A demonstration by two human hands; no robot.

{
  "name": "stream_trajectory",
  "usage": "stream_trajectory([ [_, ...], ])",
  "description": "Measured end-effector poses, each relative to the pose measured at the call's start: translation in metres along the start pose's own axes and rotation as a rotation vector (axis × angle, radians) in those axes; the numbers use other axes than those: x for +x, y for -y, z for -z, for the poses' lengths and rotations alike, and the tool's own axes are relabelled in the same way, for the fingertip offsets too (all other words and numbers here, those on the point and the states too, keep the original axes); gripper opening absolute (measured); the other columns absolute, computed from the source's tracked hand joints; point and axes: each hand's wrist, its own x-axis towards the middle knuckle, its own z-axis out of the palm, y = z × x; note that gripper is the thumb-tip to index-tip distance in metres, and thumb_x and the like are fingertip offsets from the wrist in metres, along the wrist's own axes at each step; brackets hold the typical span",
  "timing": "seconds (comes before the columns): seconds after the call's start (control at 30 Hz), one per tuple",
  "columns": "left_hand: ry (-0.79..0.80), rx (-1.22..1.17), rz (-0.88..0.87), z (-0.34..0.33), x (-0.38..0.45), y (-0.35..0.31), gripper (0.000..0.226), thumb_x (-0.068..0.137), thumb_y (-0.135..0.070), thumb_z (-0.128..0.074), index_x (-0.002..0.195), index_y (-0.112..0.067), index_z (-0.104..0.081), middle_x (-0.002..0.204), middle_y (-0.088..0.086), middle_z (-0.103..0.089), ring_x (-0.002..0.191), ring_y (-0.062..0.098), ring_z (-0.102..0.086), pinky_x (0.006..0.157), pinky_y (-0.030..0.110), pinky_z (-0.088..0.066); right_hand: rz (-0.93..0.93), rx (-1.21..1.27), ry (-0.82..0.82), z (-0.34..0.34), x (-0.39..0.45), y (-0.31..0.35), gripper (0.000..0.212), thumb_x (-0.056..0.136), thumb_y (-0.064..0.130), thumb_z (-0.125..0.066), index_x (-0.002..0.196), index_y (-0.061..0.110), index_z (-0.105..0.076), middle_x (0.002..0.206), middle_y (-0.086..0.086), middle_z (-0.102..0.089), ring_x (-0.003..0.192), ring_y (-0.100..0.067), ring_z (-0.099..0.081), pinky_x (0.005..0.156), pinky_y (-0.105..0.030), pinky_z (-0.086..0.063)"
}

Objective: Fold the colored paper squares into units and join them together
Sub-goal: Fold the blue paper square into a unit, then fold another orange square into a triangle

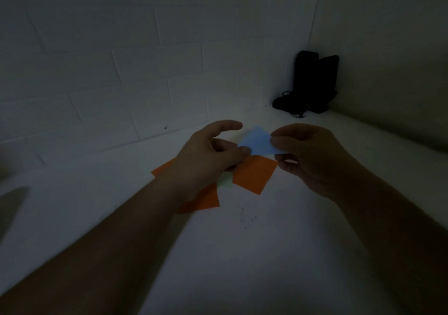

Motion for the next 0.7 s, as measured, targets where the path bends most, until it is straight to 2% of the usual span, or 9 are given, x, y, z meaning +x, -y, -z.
stream_trajectory([
  [0.17, -0.061, -0.038, 0.025, 0.003, 0.002, 0.003, 0.041, 0.09, -0.01, -0.078, 0.128, -0.02, -0.065, 0.09, 0.015, -0.078, 0.083, 0.023, -0.075, 0.084, 0.033, -0.062, 0.026, 0.019, -0.022, 0.006, 0.004, -0.001, 0.006, 0.09, 0.009, -0.07, 0.09, 0.014, -0.072, 0.085, -0.006, -0.068, 0.069, -0.017, -0.064, 0.066, -0.03, -0.057],
  [0.27, -0.13, 0.039, 0.011, 0.006, 0.004, 0.006, 0.041, 0.088, -0.014, -0.08, 0.126, -0.021, -0.065, 0.086, 0.011, -0.079, 0.084, 0.022, -0.076, 0.081, 0.031, -0.063, 0.058, -0.127, -0.02, 0.012, 0.006, -0.001, 0.008, 0.088, 0.009, -0.073, 0.091, 0.017, -0.073, 0.085, -0.006, -0.072, 0.068, -0.017, -0.067, 0.062, -0.027, -0.057],
  [0.37, -0.176, 0.084, -0.001, 0.011, 0.007, 0.008, 0.042, 0.087, -0.015, -0.082, 0.125, -0.023, -0.065, 0.085, 0.008, -0.079, 0.083, 0.022, -0.076, 0.08, 0.03, -0.064, 0.108, -0.286, -0.003, 0.019, 0.007, -0.002, 0.013, 0.087, 0.008, -0.075, 0.09, 0.021, -0.074, 0.081, 0.0, -0.075, 0.075, -0.019, -0.07, 0.068, -0.032, -0.057],
  [0.5, -0.155, 0.182, -0.033, 0.012, 0.009, 0.011, 0.041, 0.089, -0.02, -0.08, 0.126, -0.026, -0.065, 0.085, 0.001, -0.079, 0.082, 0.016, -0.077, 0.088, 0.036, -0.063, 0.109, -0.436, 0.004, 0.026, 0.011, -0.003, 0.013, 0.086, 0.011, -0.076, 0.09, 0.023, -0.074, 0.083, 0.001, -0.075, 0.08, -0.017, -0.07, 0.073, -0.032, -0.058],
  [0.6, -0.183, 0.294, -0.097, 0.009, 0.01, 0.015, 0.036, 0.095, -0.026, -0.073, 0.129, -0.031, -0.063, 0.09, -0.01, -0.079, 0.084, 0.006, -0.075, 0.089, 0.032, -0.06, 0.13, -0.309, -0.1, 0.045, 0.02, -0.002, 0.013, 0.088, 0.012, -0.074, 0.097, 0.02, -0.073, 0.089, -0.001, -0.076, 0.081, -0.016, -0.072, 0.067, -0.026, -0.056],
  [0.7, -0.144, 0.518, -0.173, 0.007, 0.008, 0.018, 0.027, 0.099, -0.035, -0.064, 0.126, -0.041, -0.062, 0.098, -0.022, -0.074, 0.091, -0.004, -0.068, 0.083, 0.014, -0.05, 0.154, -0.183, -0.329, 0.069, 0.034, -0.007, 0.014, 0.087, 0.014, -0.077, 0.095, 0.025, -0.073, 0.089, 0.0, -0.073, 0.079, -0.018, -0.069, 0.066, -0.029, -0.054],
])
